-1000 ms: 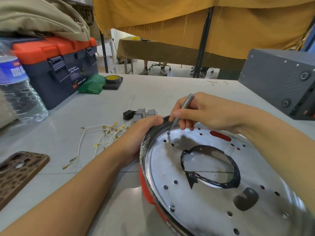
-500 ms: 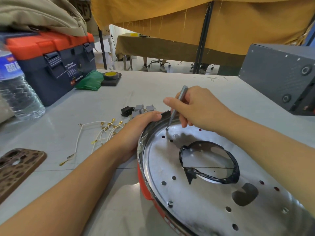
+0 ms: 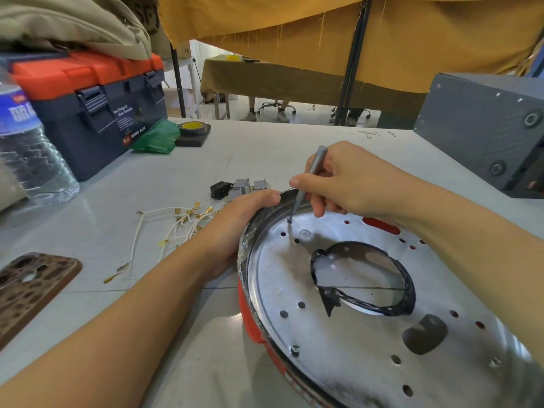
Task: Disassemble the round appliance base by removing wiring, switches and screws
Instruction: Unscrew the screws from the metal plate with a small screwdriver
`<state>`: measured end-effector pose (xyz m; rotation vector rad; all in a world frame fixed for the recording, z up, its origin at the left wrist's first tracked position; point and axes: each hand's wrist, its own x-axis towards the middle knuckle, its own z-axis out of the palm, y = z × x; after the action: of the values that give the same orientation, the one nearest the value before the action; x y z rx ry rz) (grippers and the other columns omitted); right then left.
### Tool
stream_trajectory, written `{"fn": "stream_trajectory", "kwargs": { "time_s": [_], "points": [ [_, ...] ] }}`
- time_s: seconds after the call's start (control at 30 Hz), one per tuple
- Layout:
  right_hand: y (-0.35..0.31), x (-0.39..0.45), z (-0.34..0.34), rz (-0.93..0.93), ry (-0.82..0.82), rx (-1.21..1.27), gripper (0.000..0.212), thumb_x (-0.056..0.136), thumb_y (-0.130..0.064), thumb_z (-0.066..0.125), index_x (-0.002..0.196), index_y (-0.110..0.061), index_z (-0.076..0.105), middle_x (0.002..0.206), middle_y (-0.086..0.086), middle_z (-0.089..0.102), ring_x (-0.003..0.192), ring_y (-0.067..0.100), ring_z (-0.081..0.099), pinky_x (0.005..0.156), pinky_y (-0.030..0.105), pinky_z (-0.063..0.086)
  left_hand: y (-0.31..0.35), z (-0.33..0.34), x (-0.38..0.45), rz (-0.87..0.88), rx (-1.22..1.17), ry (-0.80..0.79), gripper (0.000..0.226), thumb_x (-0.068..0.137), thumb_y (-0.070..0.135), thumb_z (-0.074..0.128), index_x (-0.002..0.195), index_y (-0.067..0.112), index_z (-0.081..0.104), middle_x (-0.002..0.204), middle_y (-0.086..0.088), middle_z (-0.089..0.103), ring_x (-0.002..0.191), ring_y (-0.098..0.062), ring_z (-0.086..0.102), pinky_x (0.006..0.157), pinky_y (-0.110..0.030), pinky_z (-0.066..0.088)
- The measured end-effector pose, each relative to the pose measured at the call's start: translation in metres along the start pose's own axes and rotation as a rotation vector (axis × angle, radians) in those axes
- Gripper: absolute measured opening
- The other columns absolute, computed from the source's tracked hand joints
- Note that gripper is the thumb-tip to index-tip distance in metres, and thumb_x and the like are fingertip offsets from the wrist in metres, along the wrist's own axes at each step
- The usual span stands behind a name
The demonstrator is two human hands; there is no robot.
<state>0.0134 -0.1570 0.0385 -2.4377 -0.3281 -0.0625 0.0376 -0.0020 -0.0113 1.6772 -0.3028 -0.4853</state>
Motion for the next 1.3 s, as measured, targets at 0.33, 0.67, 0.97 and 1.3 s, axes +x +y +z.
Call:
{"fn": "stream_trajectory", "kwargs": {
  "time_s": [0.33,0.67,0.97,1.3],
  "points": [
    [0.002,-0.002,-0.005,-0.067,-0.116,0.081,0.023,0.095,-0.019,0.056,0.072,-0.016,0.059,0.055,-0.003,0.065,0.048,0.0,0.051,0.048,0.01,0.04,-0.005,-0.005,0.008,-0.011,-0.066,-0.001,0.034,0.097,0.006,0.027,0.08,0.014,0.054,0.047,0.007,0.063,0.044,0.0,0.059,0.047,-0.011,0.045],
    [0.007,-0.005,-0.016,-0.054,-0.21,0.172,0.015,0.094,-0.014,0.058,0.081,-0.011,0.064,0.061,-0.001,0.063,0.055,0.004,0.053,0.054,0.015,0.046,-0.014,-0.009,0.003,0.036,-0.128,0.006,0.022,0.095,0.015,0.038,0.083,0.014,0.056,0.067,-0.002,0.061,0.065,-0.012,0.057,0.057,-0.015,0.048],
    [0.009,0.0,0.004,0.024,-0.013,0.321,0.028,0.093,-0.028,0.059,0.081,-0.003,0.066,0.052,0.002,0.061,0.045,0.008,0.05,0.046,0.016,0.041,-0.014,-0.011,-0.002,0.055,-0.189,-0.079,0.029,0.096,0.015,0.035,0.085,0.014,0.062,0.063,0.003,0.069,0.056,-0.006,0.064,0.059,-0.021,0.052],
    [0.002,0.001,0.007,-0.005,0.062,-0.035,0.042,0.095,-0.035,0.054,0.059,-0.014,0.057,0.041,-0.006,0.058,0.037,0.003,0.047,0.041,0.015,0.043,0.001,-0.001,0.006,-0.024,-0.079,0.025,0.036,0.098,0.004,0.025,0.077,0.013,0.053,0.043,0.006,0.061,0.04,-0.001,0.057,0.046,-0.011,0.044]
  ]
}}
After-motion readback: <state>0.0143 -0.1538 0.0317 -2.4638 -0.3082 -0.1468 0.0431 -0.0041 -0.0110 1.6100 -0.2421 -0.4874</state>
